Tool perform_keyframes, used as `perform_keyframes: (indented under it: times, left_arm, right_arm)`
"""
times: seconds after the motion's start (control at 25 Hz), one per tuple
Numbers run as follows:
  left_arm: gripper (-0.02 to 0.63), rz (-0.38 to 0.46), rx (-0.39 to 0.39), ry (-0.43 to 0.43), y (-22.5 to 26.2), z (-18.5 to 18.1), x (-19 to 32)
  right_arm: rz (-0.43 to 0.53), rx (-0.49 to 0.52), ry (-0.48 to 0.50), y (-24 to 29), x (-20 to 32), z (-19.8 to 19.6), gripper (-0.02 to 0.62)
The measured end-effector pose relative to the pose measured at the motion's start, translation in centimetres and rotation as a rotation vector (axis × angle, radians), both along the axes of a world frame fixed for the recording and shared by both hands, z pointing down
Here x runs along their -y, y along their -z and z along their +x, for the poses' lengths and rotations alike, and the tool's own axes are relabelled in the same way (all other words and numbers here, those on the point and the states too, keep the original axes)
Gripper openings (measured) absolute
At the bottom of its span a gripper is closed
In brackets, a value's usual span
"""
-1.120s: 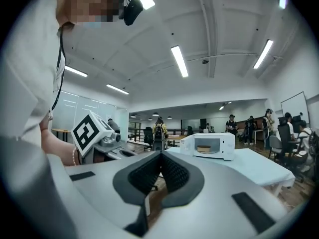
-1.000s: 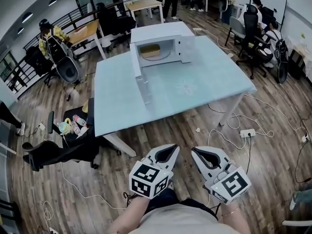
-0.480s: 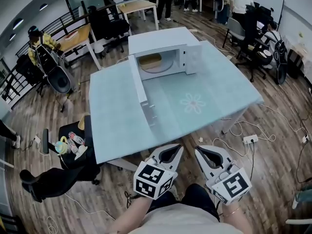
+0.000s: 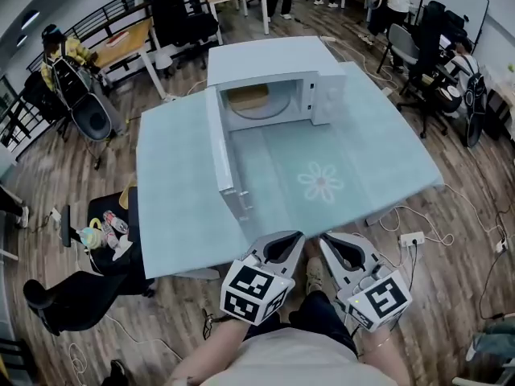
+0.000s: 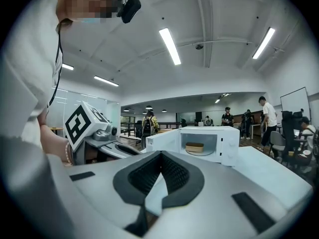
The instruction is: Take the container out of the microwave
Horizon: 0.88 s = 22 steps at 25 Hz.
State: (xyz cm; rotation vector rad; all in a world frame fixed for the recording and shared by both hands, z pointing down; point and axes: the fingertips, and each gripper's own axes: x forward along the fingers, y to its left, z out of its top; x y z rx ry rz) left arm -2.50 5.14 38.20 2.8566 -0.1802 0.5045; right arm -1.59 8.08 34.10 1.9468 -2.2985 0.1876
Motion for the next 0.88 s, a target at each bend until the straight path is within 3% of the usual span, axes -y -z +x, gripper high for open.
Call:
perform_keyframes:
  times: [0.2,0.44,0.88]
  left_arm:
    - [0.011,0.013,0.005,0.028,-0.1,5.2,3.3]
    - [0.011,0.019,-0.005,0.150,0.3,10.3,8.0]
    - [0.011,0.014,0.045,0.260,-1.0,16.8,10.9]
  right_arm:
    - [-0.012,-0.023,0.103,0.0,4.6,5.0,0.009]
    - [-0.001,-0.042,0.171,0.5,9.1,11.2,0.009]
    - [0.007,-0.021,0.270,-0.1,12.1,18.1,0.009]
